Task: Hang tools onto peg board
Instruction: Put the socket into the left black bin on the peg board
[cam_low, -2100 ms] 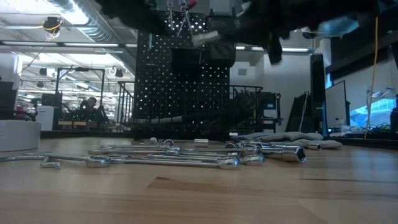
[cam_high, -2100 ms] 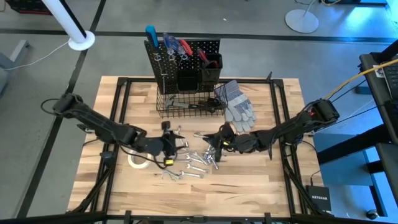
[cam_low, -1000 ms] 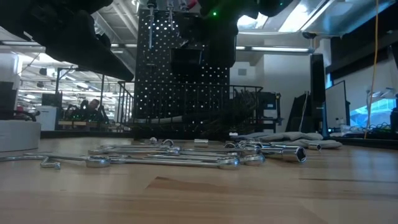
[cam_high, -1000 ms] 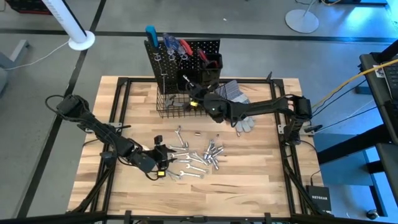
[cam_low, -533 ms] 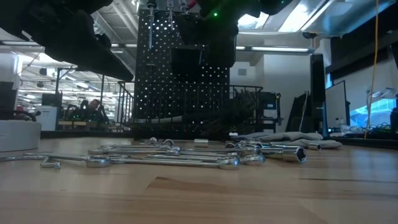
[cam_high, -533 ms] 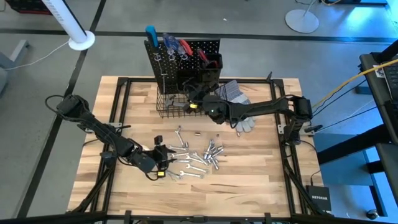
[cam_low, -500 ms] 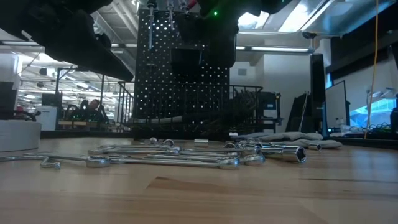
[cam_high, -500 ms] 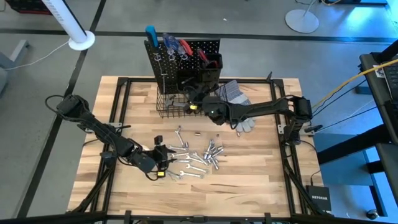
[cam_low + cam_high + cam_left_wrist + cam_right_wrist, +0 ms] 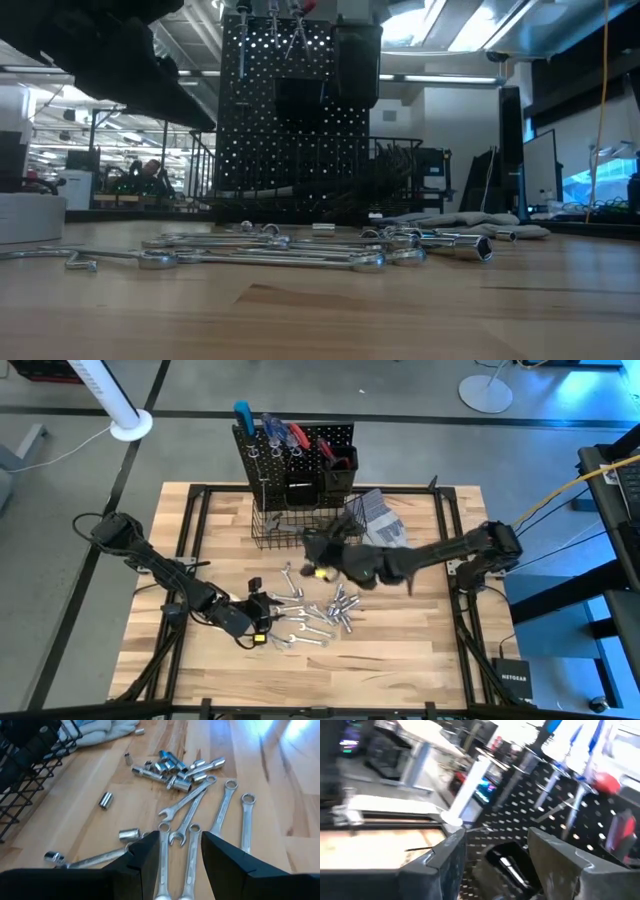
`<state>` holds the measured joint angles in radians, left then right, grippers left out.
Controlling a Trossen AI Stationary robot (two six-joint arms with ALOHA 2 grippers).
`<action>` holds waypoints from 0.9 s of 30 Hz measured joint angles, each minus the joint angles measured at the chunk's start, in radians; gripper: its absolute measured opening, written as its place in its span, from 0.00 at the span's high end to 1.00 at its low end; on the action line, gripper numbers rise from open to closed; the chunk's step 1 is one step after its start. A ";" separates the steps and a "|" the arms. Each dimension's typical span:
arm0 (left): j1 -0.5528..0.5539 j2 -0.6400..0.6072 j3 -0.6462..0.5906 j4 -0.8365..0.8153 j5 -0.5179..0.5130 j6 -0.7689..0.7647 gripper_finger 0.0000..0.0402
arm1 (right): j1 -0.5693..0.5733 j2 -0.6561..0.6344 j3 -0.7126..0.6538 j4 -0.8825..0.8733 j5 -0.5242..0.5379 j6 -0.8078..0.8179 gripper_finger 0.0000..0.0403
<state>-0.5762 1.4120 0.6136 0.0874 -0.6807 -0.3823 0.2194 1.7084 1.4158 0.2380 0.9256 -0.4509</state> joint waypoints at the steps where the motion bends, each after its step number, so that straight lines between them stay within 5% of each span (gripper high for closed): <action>1: 0.000 0.000 0.000 -0.011 0.000 -0.006 0.66 | 0.024 -0.010 0.000 -0.019 -0.003 -0.001 0.47; 7: -0.039 0.001 0.000 -0.035 0.020 -0.013 0.66 | 0.183 -0.071 0.000 -0.197 -0.004 0.045 0.47; 17: -0.034 0.001 0.000 -0.020 0.021 0.015 0.66 | 0.375 -0.069 -0.022 -0.773 -0.301 0.603 0.47; 27: 0.000 0.001 0.000 0.019 0.020 0.026 0.66 | 0.393 -0.068 -0.085 -0.784 -0.306 0.716 0.47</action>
<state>-0.5759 1.4128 0.6132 0.1066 -0.6609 -0.3567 0.6128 1.6402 1.3304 -0.5461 0.6192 0.2650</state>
